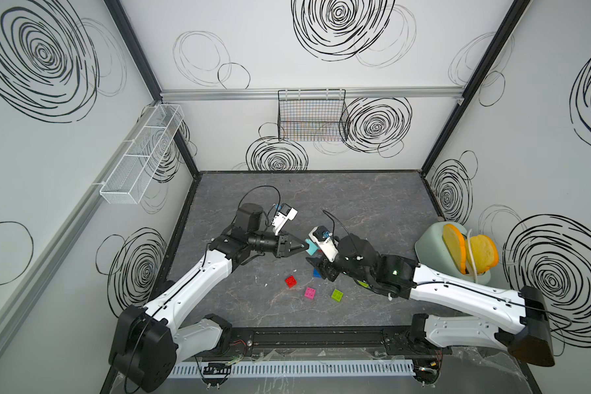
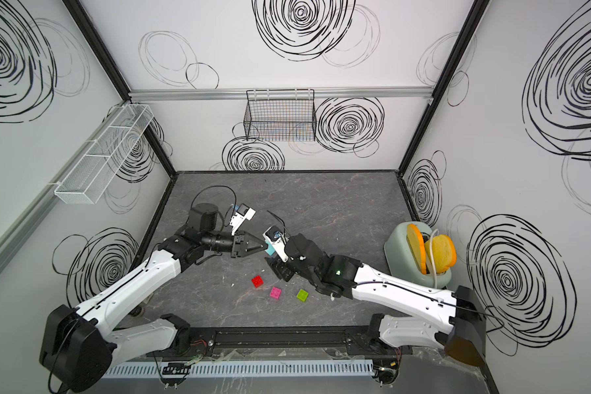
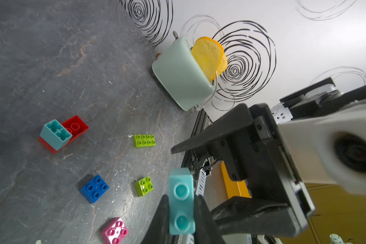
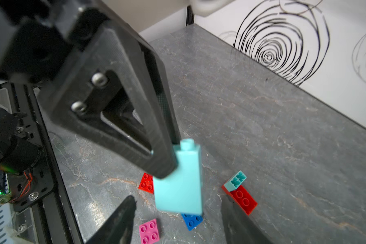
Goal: Assemble a giraffe with lego
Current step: Assemble the lego brick with the lego brick.
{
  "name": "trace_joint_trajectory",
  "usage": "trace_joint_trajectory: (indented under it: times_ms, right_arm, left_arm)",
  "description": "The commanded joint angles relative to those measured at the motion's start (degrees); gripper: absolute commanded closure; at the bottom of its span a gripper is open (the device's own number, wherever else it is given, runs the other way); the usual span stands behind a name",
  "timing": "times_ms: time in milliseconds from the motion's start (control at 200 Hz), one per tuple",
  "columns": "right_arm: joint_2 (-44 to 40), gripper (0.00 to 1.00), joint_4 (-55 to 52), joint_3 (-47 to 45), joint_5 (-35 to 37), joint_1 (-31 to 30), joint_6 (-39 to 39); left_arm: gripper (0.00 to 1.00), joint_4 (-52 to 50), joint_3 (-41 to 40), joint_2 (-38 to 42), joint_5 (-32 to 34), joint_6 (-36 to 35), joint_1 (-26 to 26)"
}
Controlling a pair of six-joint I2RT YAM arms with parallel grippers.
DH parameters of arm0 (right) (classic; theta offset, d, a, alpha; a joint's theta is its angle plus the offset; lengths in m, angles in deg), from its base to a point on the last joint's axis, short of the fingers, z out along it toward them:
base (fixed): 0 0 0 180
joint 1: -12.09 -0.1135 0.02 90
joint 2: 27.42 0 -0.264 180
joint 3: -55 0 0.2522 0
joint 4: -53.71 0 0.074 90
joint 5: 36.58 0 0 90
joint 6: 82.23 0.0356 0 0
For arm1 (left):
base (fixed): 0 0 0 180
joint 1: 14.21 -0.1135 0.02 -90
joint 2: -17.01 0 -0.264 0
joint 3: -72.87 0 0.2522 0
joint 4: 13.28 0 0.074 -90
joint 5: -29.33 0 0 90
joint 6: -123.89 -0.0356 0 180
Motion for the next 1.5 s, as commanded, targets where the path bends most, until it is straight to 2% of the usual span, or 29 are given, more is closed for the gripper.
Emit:
trace_joint_trajectory:
  times_ms: [0,130,220,360,465,550,710,911,1201,1496]
  right_arm:
    - [-6.9,0.28,3.0,-2.7,-5.3,4.2,9.7]
    - [-12.8,0.31,8.3,-6.9,-16.2,13.4,21.0]
    - [-15.3,0.34,13.3,-9.3,-22.6,19.3,28.4]
    - [-17.3,0.37,26.2,-14.2,-28.2,24.5,40.6]
    - [-15.9,0.37,37.4,-17.1,-31.8,26.3,49.6]
    - [-13.0,0.36,43.0,-17.3,-33.9,26.2,53.6]
    - [-8.1,0.37,51.5,-17.2,-35.3,26.1,59.3]
    - [-3.0,0.43,58.2,-16.7,-36.1,24.6,63.2]
    - [3.1,0.45,60.7,-12.0,-38.0,20.9,62.3]
    - [6.7,0.49,60.6,-8.9,-39.2,19.7,61.3]
  left_arm:
    - [1.00,4.0,3.6,1.0,-0.6,-0.5,-1.7]
    - [1.00,3.4,7.3,-0.7,-0.2,-1.6,-1.8]
    - [1.00,8.0,7.2,-1.4,0.6,3.1,-1.9]
    - [1.00,23.1,2.9,0.0,5.3,18.4,-2.0]
    - [1.00,38.2,-3.0,2.0,6.7,33.4,-3.1]
    - [1.00,45.0,-6.6,4.2,8.7,38.8,-4.5]
    - [1.00,49.4,-11.0,7.2,9.5,39.3,-4.9]
    - [1.00,50.6,-12.0,7.9,8.8,37.9,-3.4]
    - [1.00,51.3,-12.3,7.7,8.4,37.5,-1.4]
    - [1.00,52.2,-12.2,7.8,8.2,37.8,-0.5]
